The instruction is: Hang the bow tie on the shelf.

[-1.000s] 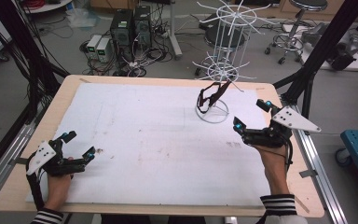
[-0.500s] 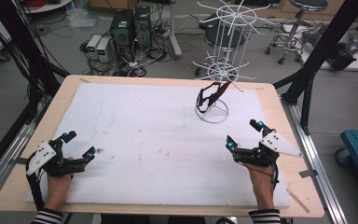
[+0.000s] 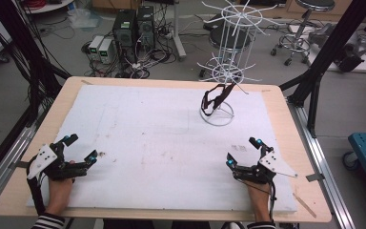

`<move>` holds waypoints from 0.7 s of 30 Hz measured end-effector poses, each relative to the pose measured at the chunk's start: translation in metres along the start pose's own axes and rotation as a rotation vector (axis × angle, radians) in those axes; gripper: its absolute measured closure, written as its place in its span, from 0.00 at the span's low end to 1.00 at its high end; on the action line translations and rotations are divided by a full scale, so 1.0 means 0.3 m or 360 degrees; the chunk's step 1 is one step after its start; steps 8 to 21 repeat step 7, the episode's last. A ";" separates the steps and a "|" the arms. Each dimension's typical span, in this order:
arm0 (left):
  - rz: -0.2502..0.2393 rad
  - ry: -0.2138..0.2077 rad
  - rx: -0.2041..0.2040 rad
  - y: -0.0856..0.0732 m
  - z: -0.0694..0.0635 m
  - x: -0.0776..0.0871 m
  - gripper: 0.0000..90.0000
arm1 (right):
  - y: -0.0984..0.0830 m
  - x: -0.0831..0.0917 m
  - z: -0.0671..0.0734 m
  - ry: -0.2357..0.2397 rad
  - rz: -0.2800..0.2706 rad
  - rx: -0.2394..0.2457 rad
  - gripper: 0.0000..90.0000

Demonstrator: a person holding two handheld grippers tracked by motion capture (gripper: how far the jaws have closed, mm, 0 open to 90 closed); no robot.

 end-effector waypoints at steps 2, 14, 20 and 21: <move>0.0000 -0.0001 0.0000 0.000 0.000 0.000 0.03 | -0.019 -0.008 0.004 -0.0002 0.0034 -0.0010 0.01; -0.0003 0.0001 -0.0002 -0.001 0.000 0.002 0.03 | -0.023 -0.004 0.009 -0.0026 0.0016 0.0006 0.01; -0.0003 0.0001 -0.0002 -0.001 0.000 0.002 0.03 | -0.023 -0.004 0.009 -0.0026 0.0016 0.0006 0.01; -0.0003 0.0001 -0.0002 -0.001 0.000 0.002 0.03 | -0.023 -0.004 0.009 -0.0026 0.0016 0.0006 0.01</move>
Point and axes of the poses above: each handheld gripper's, and its own axes: x roughly backward along the jaws, y roughly out of its top, z roughly to its left, the point moved 2 cm from there along -x, roughly forward along the jaws, and after that the axes turned 9 degrees about z, right-handed, at the moved point
